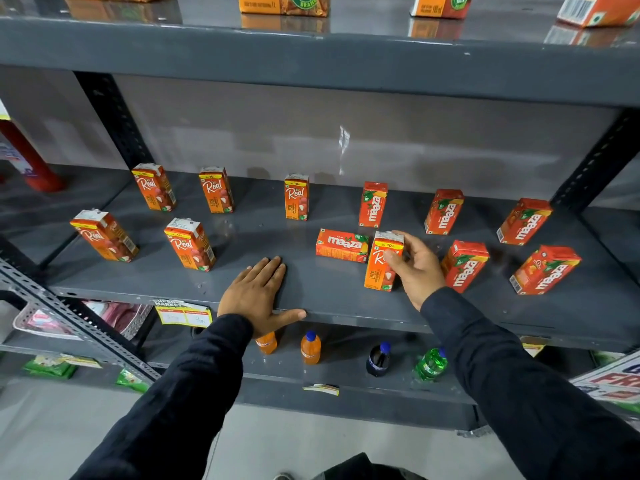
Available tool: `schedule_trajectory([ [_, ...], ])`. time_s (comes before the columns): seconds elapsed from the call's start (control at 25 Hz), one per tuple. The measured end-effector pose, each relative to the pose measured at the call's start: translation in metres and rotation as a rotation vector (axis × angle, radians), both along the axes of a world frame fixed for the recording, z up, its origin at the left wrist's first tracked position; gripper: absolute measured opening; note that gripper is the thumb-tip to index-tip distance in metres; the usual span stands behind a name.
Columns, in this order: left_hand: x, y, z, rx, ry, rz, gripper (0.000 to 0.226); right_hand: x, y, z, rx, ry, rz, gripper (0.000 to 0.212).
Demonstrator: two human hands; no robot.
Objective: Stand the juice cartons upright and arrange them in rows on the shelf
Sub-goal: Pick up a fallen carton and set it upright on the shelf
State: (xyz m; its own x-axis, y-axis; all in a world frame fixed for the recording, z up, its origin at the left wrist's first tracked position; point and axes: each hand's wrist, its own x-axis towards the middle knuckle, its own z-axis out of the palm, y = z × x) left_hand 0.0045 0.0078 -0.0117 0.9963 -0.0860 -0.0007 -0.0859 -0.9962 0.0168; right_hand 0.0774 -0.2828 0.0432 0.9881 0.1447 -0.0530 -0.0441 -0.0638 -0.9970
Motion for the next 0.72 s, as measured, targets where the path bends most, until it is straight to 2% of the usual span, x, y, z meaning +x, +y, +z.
schedule_trajectory([
  [0.12, 0.0, 0.0, 0.0, 0.009, -0.01, 0.0, 0.115, -0.001, -0.012, -0.014, -0.255, -0.073, 0.1, 0.045],
  [0.24, 0.0, -0.001, 0.001, 0.014, -0.004, 0.003, 0.116, -0.007, -0.015, -0.027, -0.517, -0.133, 0.14, 0.041],
  [0.56, -0.001, -0.002, 0.004, 0.023, 0.021, -0.004, 0.118, -0.003, -0.015, -0.034, -0.642, -0.137, 0.129, 0.035],
  [0.64, -0.001, -0.001, 0.006, 0.032, 0.044, -0.016, 0.119, -0.002, -0.014, -0.035, -0.614, -0.15, 0.131, 0.044],
  [0.72, 0.0, 0.0, 0.01, 0.037, 0.081, -0.037, 0.118, -0.007, -0.013, -0.035, -0.492, -0.183, 0.027, 0.063],
])
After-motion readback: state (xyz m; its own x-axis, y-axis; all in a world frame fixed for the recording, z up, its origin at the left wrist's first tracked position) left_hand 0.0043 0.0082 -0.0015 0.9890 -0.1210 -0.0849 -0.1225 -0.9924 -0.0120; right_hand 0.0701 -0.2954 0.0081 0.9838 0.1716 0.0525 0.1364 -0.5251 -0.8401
